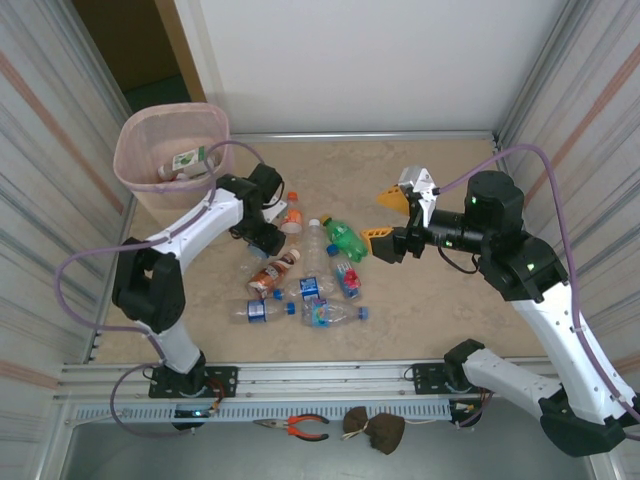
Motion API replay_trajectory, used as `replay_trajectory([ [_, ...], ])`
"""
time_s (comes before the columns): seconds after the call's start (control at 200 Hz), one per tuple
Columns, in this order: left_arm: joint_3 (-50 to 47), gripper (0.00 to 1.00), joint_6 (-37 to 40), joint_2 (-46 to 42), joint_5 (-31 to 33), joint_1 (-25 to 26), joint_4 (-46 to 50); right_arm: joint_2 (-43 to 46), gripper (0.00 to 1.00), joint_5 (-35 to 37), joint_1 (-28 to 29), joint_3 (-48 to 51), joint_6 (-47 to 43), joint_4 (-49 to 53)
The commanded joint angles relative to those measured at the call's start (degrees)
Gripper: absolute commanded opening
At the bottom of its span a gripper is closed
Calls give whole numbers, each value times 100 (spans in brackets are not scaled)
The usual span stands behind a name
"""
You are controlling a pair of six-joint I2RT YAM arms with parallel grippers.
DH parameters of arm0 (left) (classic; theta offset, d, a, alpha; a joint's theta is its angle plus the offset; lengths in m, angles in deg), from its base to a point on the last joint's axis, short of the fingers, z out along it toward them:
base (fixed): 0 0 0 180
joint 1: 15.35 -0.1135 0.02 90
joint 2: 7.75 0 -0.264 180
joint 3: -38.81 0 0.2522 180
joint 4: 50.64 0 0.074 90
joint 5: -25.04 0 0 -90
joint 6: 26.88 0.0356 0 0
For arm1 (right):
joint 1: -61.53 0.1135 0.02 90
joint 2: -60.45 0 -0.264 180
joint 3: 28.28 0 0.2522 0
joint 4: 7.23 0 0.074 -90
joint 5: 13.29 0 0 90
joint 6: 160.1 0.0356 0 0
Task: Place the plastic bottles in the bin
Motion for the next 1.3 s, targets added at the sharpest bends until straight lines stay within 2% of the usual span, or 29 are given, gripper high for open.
replay_trajectory([
  [0.0, -70, 77, 1, 197, -124, -126, -419, 105, 82, 61, 44, 56, 100, 12],
  [0.291, 20, 82, 142, 830, -121, -310, -611, 131, 82, 105, 47, 48, 87, 38],
  [0.461, 30, 82, 214, 1151, -421, -478, -656, 162, 82, 157, 42, 56, 50, 74],
  [0.686, 53, 78, 248, 1468, -508, -509, -700, 155, 82, 173, 48, 55, 13, 109],
  [1.112, 135, 65, 287, 1255, -455, -517, -617, 224, 82, 202, 48, 39, -19, 135],
  [1.297, 300, 64, 285, 952, -437, -510, -458, 233, 81, 196, 45, 46, -31, 135],
])
